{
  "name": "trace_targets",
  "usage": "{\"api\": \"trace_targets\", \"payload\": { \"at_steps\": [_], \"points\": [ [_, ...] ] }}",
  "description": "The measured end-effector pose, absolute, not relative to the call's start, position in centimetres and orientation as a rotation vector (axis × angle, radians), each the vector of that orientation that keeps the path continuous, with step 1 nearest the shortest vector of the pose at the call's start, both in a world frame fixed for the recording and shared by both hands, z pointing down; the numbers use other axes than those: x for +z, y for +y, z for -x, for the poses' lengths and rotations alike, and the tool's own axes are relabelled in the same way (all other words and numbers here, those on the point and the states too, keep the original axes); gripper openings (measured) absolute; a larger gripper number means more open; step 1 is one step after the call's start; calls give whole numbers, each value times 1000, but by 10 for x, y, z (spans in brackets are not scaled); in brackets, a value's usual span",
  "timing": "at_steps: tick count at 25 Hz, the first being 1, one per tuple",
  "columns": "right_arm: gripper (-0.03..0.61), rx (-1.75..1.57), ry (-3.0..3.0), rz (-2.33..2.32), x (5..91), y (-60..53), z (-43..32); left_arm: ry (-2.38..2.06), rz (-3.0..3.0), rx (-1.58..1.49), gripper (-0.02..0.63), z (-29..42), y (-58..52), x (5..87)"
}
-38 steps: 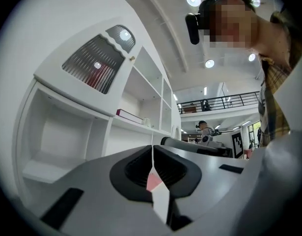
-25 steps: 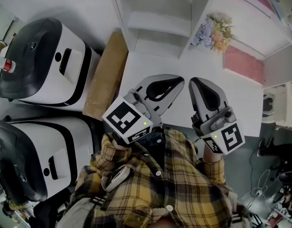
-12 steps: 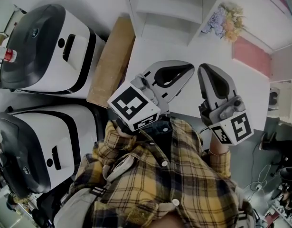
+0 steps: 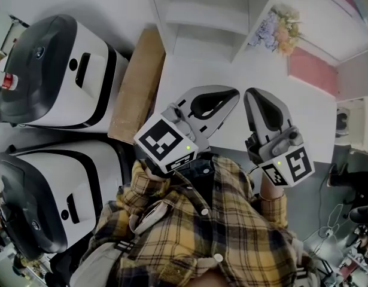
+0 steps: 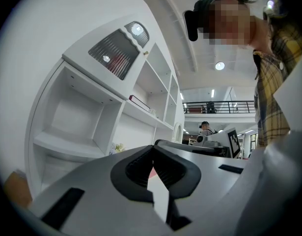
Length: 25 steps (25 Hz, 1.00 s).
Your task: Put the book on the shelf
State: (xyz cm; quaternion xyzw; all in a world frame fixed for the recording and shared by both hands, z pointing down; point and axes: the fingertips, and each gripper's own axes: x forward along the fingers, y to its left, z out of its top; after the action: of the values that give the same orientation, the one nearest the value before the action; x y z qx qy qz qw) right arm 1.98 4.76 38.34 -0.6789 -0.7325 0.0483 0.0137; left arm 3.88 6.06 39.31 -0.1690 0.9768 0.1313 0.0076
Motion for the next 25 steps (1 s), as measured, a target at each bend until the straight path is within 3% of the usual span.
{"api": "trace_targets", "payload": {
  "at_steps": [25],
  "points": [
    [17,170,-2274,2118,384,46,-18,3092,565,220,20,-37,67,386]
  ]
}}
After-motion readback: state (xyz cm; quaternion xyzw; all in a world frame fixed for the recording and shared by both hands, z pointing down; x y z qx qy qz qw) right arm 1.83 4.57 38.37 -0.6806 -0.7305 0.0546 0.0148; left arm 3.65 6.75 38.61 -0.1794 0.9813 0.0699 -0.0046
